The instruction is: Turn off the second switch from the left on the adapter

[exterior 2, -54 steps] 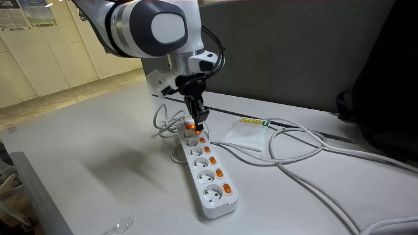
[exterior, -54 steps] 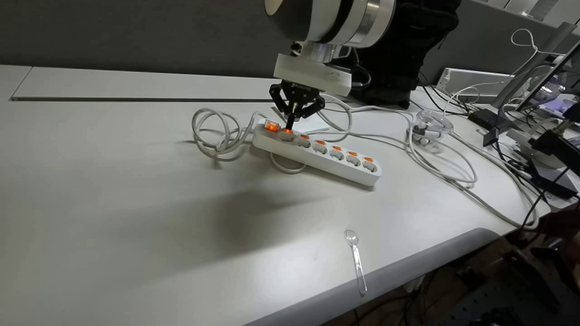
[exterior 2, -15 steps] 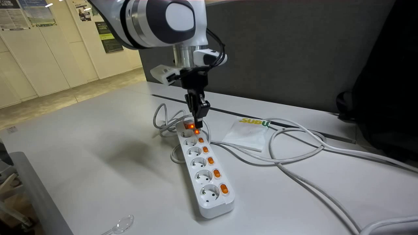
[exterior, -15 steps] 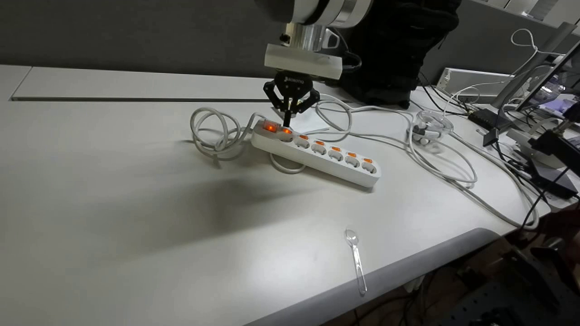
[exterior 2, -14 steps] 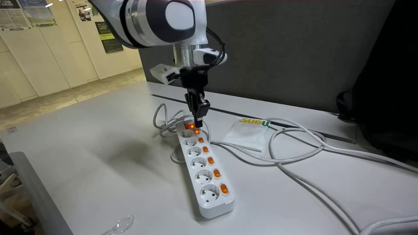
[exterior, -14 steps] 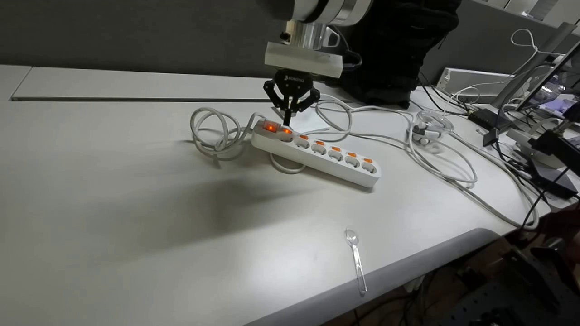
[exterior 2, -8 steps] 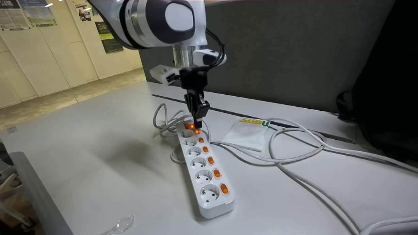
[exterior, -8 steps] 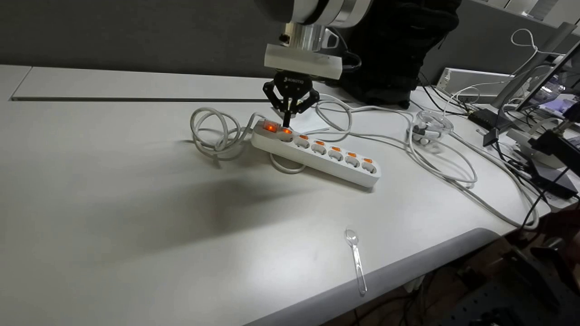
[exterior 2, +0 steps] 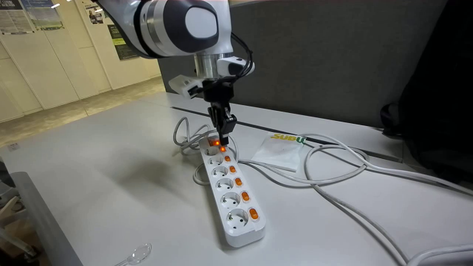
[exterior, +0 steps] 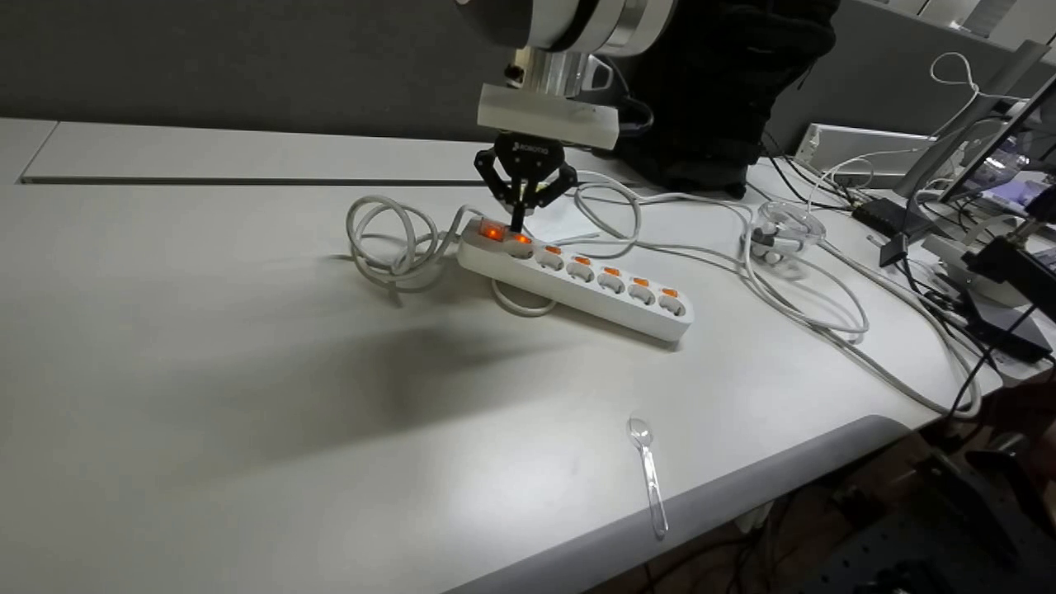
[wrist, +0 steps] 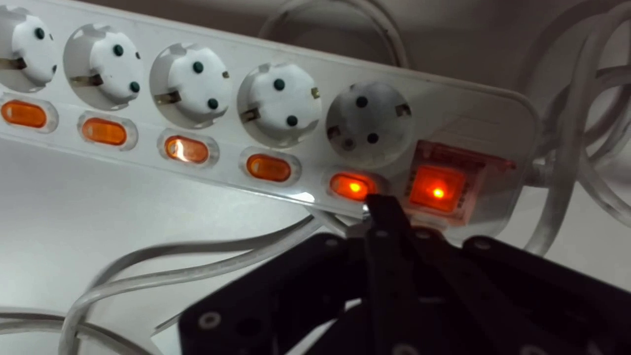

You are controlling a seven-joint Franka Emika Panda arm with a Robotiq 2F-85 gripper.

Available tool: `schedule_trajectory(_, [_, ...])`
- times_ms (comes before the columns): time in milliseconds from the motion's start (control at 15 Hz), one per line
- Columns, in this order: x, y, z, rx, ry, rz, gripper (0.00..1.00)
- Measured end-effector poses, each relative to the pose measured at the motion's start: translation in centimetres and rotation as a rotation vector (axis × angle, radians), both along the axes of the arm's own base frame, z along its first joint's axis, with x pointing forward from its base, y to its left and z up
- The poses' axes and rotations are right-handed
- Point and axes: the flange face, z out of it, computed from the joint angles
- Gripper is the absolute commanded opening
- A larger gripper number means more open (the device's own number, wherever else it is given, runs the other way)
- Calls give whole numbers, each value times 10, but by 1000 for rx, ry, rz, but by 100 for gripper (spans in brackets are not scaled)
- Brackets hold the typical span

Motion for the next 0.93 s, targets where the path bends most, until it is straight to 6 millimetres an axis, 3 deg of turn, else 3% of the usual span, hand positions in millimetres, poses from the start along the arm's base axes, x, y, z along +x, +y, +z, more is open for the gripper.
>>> schedule_trajectory(933, [-8, 4, 13, -62, -10, 31, 0])
